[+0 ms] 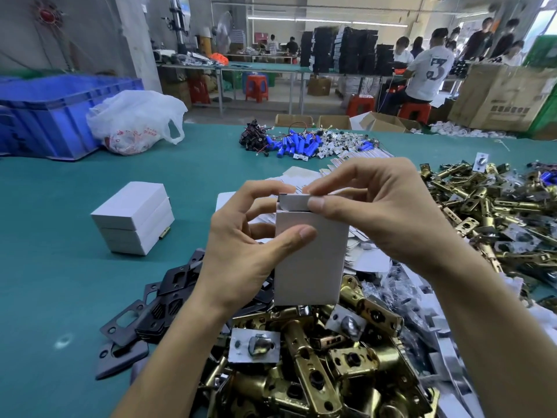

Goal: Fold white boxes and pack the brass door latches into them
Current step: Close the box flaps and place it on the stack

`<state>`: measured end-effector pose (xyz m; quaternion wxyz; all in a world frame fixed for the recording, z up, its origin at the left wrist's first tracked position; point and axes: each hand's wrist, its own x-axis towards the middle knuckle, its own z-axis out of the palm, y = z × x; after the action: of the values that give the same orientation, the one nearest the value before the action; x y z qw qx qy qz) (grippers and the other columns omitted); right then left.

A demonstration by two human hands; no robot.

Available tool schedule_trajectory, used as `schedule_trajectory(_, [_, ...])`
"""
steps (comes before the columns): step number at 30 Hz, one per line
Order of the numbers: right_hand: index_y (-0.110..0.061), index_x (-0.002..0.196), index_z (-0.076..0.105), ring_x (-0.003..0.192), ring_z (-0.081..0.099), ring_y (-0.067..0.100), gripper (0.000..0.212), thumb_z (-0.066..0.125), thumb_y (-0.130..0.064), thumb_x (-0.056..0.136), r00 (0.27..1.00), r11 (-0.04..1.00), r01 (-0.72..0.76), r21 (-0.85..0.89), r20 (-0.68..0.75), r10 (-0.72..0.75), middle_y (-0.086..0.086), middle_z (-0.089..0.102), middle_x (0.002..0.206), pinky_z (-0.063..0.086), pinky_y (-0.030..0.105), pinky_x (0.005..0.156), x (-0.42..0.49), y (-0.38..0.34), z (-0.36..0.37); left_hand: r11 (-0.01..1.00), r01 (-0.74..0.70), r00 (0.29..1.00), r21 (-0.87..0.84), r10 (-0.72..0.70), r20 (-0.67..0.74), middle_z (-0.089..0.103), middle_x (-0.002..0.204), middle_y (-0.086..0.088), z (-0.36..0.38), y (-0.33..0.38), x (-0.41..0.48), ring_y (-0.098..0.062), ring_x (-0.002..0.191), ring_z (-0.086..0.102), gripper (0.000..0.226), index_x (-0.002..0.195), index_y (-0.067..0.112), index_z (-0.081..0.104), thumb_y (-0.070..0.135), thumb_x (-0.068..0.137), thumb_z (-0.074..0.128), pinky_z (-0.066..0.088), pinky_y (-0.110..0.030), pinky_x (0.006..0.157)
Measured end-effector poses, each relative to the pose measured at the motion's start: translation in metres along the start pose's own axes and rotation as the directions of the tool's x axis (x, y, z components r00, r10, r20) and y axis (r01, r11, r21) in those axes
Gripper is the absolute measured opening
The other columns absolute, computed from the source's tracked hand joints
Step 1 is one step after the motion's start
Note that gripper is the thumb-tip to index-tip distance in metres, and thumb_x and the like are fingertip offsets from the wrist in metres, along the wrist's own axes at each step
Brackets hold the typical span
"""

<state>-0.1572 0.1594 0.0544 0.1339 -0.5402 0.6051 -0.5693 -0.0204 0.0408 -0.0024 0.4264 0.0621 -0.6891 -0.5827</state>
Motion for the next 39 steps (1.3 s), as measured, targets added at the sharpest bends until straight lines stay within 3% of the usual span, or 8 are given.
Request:
schedule_trajectory(5, [-0.014, 0.086, 0.075, 0.079, 0.075, 0.014, 0.015, 0.073, 0.000, 0.083, 0.998, 1.000, 0.014, -0.019, 0.053, -0.013, -0.009, 0.077, 0.082, 0.058, 0.021, 0.067, -0.001, -0.001, -0.002, 1.000, 0.001, 1.000, -0.020, -0.001, -0.006, 0.076, 0.106, -0.002, 0.001, 0.000, -0.001, -0.026, 0.079, 0.077, 0.038, 0.108, 0.029, 0.064, 0.021, 0.076, 0.082, 0.060, -0.032, 0.056])
schedule_trajectory(11, [-0.013, 0.087, 0.075, 0.080, 0.075, 0.022, 0.009, 0.076, -0.008, 0.079, 1.000, 1.000, 0.000, 0.017, 0.026, -0.001, -0.002, 0.078, 0.085, 0.060, 0.026, 0.067, -0.003, 0.000, -0.002, 1.000, -0.008, 1.000, 0.022, 0.008, -0.026, 0.076, 0.106, 0.000, 0.001, 0.001, -0.001, -0.025, 0.083, 0.077, 0.036, 0.105, 0.031, 0.066, 0.031, 0.073, 0.083, 0.063, -0.036, 0.062])
schedule_trajectory(14, [-0.008, 0.089, 0.075, 0.083, 0.074, 0.027, 0.019, 0.073, -0.018, 0.073, 0.999, 0.996, -0.035, 0.081, 0.025, 0.034, 0.010, 0.077, 0.090, 0.061, 0.037, 0.074, -0.003, 0.003, -0.003, 1.000, 0.024, 0.999, -0.002, -0.024, -0.027, 0.077, 0.103, 0.002, 0.001, 0.001, -0.001, -0.024, 0.078, 0.077, 0.034, 0.103, 0.028, 0.067, 0.023, 0.074, 0.085, 0.059, -0.030, 0.058])
schedule_trajectory(18, [-0.003, 0.091, 0.074, 0.080, 0.073, 0.017, 0.023, 0.072, -0.016, 0.073, 0.998, 0.983, -0.057, 0.175, 0.027, 0.053, 0.014, 0.076, 0.091, 0.059, 0.026, 0.072, -0.003, 0.008, -0.003, 0.999, 0.034, 0.999, -0.018, -0.034, -0.007, 0.077, 0.100, 0.004, 0.001, 0.000, -0.001, -0.023, 0.076, 0.077, 0.033, 0.104, 0.029, 0.067, 0.018, 0.075, 0.081, 0.060, -0.031, 0.056])
schedule_trajectory(23, [-0.003, 0.090, 0.074, 0.082, 0.070, 0.017, 0.024, 0.072, -0.019, 0.072, 0.994, 0.966, -0.104, 0.237, 0.000, 0.107, 0.016, 0.076, 0.093, 0.058, 0.027, 0.079, -0.004, 0.012, -0.001, 1.000, 0.019, 1.000, -0.018, -0.019, 0.006, 0.077, 0.100, 0.005, 0.001, 0.000, 0.000, -0.024, 0.075, 0.077, 0.033, 0.101, 0.036, 0.069, 0.019, 0.076, 0.081, 0.060, -0.032, 0.056])
schedule_trajectory(29, [-0.010, 0.086, 0.075, 0.079, 0.072, 0.014, 0.006, 0.074, -0.009, 0.080, 0.994, 0.993, -0.055, 0.103, -0.086, 0.064, 0.007, 0.077, 0.089, 0.059, 0.025, 0.076, -0.004, 0.005, 0.007, 1.000, 0.012, 1.000, -0.013, -0.012, -0.005, 0.077, 0.102, 0.001, 0.000, 0.000, -0.001, -0.026, 0.077, 0.077, 0.037, 0.106, 0.029, 0.067, 0.018, 0.075, 0.082, 0.061, -0.034, 0.056])
schedule_trajectory(35, [-0.015, 0.083, 0.076, 0.075, 0.074, 0.018, 0.011, 0.078, -0.005, 0.081, 0.987, 0.996, -0.007, -0.086, -0.162, -0.007, 0.000, 0.077, 0.079, 0.061, 0.036, 0.072, -0.004, -0.002, 0.013, 0.999, -0.002, 1.000, 0.033, 0.002, -0.009, 0.077, 0.103, 0.001, 0.000, 0.000, -0.001, -0.026, 0.076, 0.077, 0.043, 0.109, 0.031, 0.065, 0.018, 0.072, 0.084, 0.063, -0.040, 0.058])
schedule_trajectory(39, [-0.016, 0.083, 0.076, 0.069, 0.071, 0.003, 0.013, 0.078, -0.003, 0.081, 0.979, 0.982, 0.024, -0.186, -0.195, -0.061, -0.009, 0.075, 0.079, 0.060, 0.025, 0.066, -0.005, -0.006, 0.021, 1.000, -0.015, 1.000, 0.024, 0.016, -0.024, 0.077, 0.103, 0.001, 0.002, 0.000, -0.001, -0.025, 0.075, 0.077, 0.043, 0.105, 0.040, 0.064, 0.018, 0.073, 0.083, 0.063, -0.039, 0.059])
